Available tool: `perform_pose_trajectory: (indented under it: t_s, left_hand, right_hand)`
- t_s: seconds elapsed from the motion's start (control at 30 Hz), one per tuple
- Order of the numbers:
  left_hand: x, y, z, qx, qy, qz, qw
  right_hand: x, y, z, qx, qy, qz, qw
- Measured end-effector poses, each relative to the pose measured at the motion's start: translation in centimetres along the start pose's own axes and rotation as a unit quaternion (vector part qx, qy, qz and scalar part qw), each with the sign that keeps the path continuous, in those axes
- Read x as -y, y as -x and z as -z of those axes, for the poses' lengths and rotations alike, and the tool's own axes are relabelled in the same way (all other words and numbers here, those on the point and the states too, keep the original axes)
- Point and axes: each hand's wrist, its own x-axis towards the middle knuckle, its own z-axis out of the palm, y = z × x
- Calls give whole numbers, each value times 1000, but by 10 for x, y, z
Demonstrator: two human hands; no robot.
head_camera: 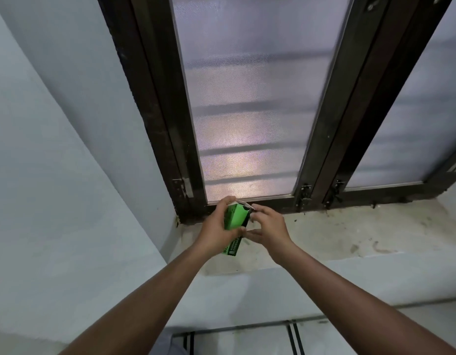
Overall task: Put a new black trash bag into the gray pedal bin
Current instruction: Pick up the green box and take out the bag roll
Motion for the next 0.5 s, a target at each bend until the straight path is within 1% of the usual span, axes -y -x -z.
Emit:
perform_pose_trajectory:
  t_s: [0.07,0.1,0.13,0.17,0.2,0.23,0.27,0.3,0.37,0.4,0.43,0.5]
  left_hand:
    - [-6,-3,4,7,-67,-18,998]
    - [-10,-6,7,29,-132,-38,990]
    - [-15,-8,9,63,-222,-64,971]
    - [-24,-10,9,102,-325,-95,935]
    - [-33,-10,9,131,-418,-126,890]
    - [-45,-11,9,142,-488,-154,847]
    - [-56,-12,7,145,-541,-180,809]
    - [-67,-14,4,140,-580,-206,775]
    - [-82,-17,-6,132,-633,-241,724]
    - [-88,-19,-9,129,-651,-252,704]
    - [-92,-21,-10,124,-666,-260,688]
    - [-97,-23,-7,107,-673,-279,676]
  right_hand:
    - [3,-4,4,-2,-38,-60,997]
    - [4,-4,7,-3,-24,-90,996]
    - [6,-3,10,-7,15,-115,993]
    - [7,-4,15,-16,73,-131,989]
    - [8,-5,18,-25,126,-138,982]
    - [7,-7,20,-32,150,-144,978]
    - [6,-9,22,-33,135,-149,979]
    - [4,-12,23,-27,80,-161,983]
    - [0,-15,22,-2,-91,-198,976]
    - [-3,-17,22,9,-155,-206,966]
    - [-5,-19,22,13,-187,-205,961]
    - [-9,-24,22,10,-214,-196,957]
